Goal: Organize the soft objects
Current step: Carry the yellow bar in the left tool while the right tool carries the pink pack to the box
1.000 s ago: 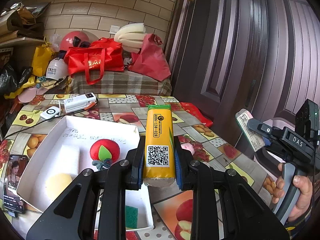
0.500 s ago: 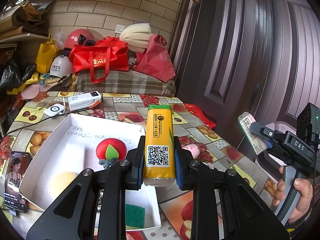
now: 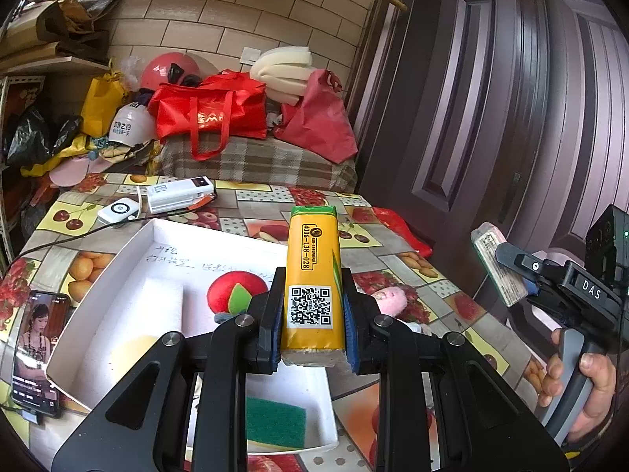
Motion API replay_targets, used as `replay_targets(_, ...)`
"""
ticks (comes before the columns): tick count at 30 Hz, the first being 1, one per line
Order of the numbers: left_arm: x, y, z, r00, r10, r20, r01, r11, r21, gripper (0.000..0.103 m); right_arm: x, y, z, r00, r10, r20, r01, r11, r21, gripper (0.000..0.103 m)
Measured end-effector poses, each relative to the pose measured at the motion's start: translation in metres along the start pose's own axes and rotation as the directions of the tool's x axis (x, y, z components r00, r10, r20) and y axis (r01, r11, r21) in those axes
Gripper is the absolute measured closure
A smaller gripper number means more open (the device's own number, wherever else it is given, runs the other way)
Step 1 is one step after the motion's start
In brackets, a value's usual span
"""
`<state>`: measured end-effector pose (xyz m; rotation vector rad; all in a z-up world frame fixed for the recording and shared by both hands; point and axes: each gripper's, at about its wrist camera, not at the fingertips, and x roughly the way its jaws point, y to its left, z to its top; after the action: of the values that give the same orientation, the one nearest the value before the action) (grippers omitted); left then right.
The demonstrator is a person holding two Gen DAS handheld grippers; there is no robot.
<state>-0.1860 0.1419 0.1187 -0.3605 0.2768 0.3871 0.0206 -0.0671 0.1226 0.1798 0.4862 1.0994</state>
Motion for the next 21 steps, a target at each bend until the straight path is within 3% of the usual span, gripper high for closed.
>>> replay_targets(15,0.003,0.023,-0.001,0.999,0.032,-0.009,-0.033,0.998,-0.048,0.079,0.036,0.041,0.004,0.997,0.062,-0.052,-0.065,0.996,-0.057,0.036)
replay_targets(21,0.008,0.035,0.000,0.998,0.056,-0.017,-0.057,0.996,-0.068,0.079,0.066,0.054,0.002,0.989,0.095,-0.116,-0.100,0.994,-0.035,0.036)
